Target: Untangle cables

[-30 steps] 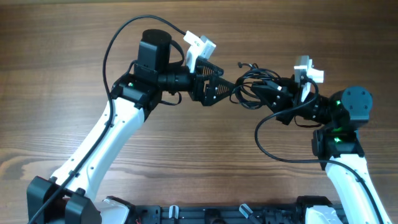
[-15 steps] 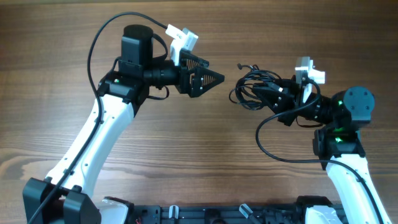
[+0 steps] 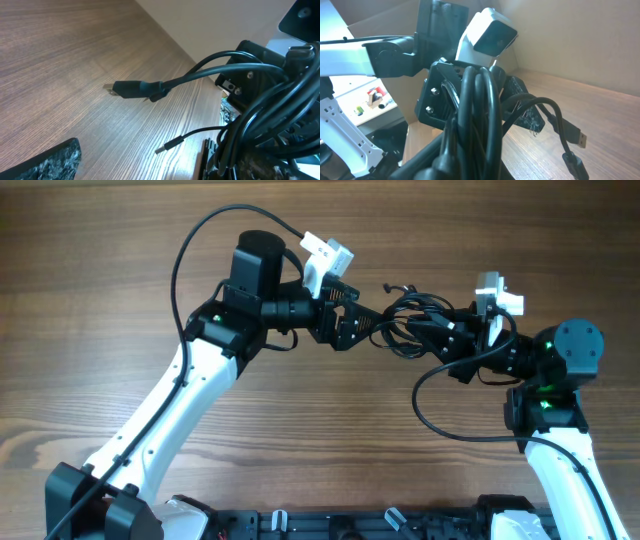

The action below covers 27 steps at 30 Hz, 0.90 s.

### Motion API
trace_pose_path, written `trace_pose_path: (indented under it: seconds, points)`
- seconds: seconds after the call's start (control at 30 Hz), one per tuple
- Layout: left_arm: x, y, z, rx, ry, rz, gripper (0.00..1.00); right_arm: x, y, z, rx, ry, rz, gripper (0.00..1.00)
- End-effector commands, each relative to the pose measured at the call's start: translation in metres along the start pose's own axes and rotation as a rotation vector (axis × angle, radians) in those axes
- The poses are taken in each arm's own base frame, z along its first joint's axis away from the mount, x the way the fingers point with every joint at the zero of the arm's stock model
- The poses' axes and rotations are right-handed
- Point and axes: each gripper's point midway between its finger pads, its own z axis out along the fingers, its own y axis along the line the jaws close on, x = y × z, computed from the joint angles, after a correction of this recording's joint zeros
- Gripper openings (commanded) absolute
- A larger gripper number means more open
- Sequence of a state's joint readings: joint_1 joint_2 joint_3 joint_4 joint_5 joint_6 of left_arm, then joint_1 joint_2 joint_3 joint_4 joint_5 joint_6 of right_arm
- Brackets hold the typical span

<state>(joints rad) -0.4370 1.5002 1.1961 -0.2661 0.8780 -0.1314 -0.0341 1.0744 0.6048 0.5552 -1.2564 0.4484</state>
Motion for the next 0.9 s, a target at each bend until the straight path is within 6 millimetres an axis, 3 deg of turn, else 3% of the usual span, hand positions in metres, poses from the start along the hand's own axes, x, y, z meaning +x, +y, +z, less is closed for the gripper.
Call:
trace_pose_path:
  seconds: [0.0, 0.17, 0.43, 0.5, 0.67, 0.87]
  points:
    - [-0.007, 0.003, -0.002, -0.058, -0.023, 0.041, 1.0, -0.002, 0.006, 0.001, -0.03, 0.009, -0.017, 0.04]
    - [-0.008, -0.001, 0.006, -0.078, -0.029, 0.067, 1.0, -0.002, 0.014, 0.0, -0.071, 0.019, -0.047, 0.04]
    - [-0.011, 0.016, 0.02, -0.303, -0.074, 0.027, 1.0, -0.002, 0.017, 0.0, -0.088, 0.024, -0.059, 0.04]
    - [-0.014, 0.022, 0.019, -0.35, -0.097, -0.01, 1.0, -0.002, 0.017, 0.0, -0.088, 0.024, -0.06, 0.04]
    - [-0.009, 0.065, -0.003, -0.622, -0.14, -0.116, 1.0, -0.002, 0.017, 0.0, -0.088, 0.024, -0.06, 0.04]
    - [0.009, 0.077, -0.011, -0.702, -0.084, -0.146, 1.0, -0.002, 0.017, 0.0, -0.087, 0.023, -0.059, 0.04]
